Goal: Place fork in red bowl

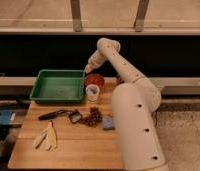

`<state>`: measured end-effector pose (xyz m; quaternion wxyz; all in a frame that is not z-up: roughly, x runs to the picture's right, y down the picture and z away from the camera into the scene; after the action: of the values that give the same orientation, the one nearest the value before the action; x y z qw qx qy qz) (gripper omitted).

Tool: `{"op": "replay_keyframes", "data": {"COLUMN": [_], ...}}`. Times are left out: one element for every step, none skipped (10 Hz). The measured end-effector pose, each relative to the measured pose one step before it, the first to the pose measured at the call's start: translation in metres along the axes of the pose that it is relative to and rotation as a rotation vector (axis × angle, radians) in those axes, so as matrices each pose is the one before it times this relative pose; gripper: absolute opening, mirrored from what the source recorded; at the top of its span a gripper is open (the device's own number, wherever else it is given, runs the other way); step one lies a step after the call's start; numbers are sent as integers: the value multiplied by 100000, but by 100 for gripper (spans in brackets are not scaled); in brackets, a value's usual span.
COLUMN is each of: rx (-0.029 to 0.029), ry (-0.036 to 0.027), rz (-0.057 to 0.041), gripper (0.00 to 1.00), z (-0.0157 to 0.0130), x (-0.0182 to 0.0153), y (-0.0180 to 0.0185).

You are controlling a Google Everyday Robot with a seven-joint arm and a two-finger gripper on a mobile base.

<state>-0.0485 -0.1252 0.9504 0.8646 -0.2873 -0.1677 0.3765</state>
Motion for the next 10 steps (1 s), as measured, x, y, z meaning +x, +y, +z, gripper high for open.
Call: {"op": "replay_keyframes", "data": {"rx": [-507, -334, -586, -454, -299, -365, 82, 282, 320, 481], "ry": [647, 571, 727, 457, 399, 503, -24, 35, 99, 117], "rz": [684, 759, 552, 368, 287, 189, -29, -68, -172, -535], "gripper": [43, 52, 65, 74, 79, 80, 80, 80, 80, 80], "z": [93, 45, 84, 88, 26, 24, -217, -350, -293, -242], "x": [127, 140, 105, 80, 106, 173, 7, 32, 17, -145], "y": [-24, -13, 83, 58, 10, 62, -4, -67, -36, 84]}}
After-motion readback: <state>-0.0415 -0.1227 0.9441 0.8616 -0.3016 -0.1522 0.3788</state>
